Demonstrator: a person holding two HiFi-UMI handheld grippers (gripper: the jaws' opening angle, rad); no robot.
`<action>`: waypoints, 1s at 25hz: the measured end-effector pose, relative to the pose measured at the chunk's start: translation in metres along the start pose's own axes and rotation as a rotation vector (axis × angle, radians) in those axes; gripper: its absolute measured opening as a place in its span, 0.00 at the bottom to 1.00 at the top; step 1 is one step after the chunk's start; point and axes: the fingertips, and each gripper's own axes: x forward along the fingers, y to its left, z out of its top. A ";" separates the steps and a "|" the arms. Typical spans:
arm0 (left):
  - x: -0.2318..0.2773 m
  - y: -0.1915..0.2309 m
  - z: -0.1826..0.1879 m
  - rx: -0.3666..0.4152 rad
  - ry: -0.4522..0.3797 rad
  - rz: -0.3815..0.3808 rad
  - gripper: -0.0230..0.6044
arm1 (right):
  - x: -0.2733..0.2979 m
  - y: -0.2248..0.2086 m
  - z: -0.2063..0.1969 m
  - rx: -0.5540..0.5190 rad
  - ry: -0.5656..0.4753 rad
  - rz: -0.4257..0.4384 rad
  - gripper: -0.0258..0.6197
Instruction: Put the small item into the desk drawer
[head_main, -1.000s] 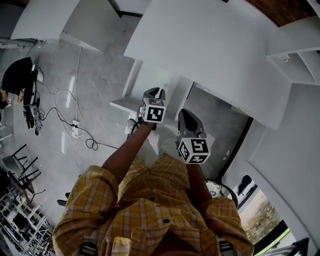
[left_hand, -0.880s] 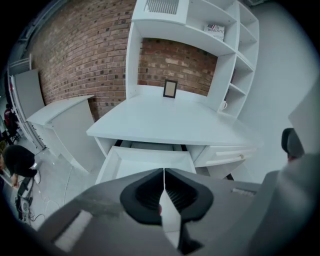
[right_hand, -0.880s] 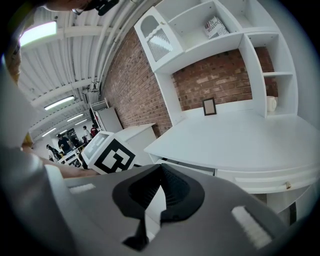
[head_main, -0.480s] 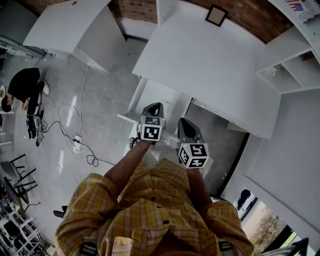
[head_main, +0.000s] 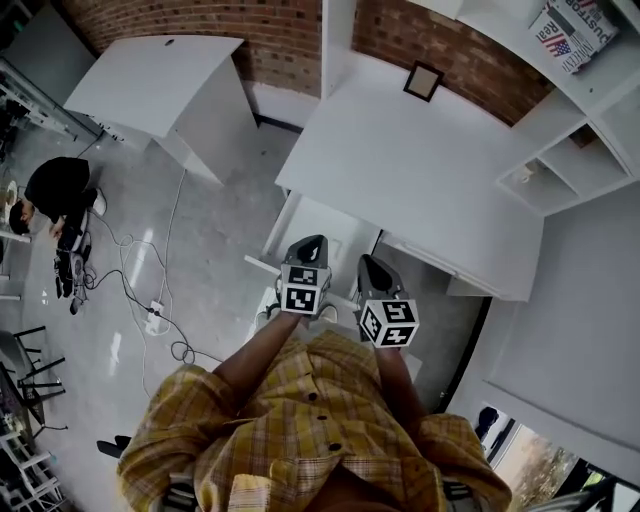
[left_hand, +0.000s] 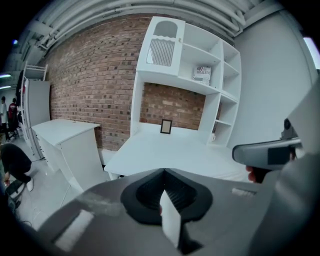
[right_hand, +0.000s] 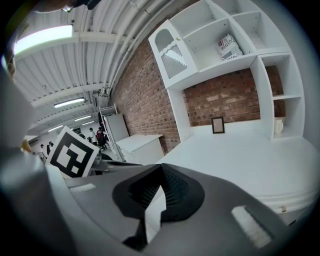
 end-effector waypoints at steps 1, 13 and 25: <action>-0.007 -0.002 0.002 0.001 -0.011 -0.004 0.04 | -0.004 0.003 0.003 -0.005 -0.004 0.001 0.04; -0.066 -0.017 0.049 0.100 -0.215 -0.041 0.04 | -0.019 0.023 0.043 -0.067 -0.102 0.010 0.04; -0.087 -0.038 0.079 0.189 -0.323 -0.013 0.04 | -0.031 0.007 0.065 -0.078 -0.182 0.012 0.04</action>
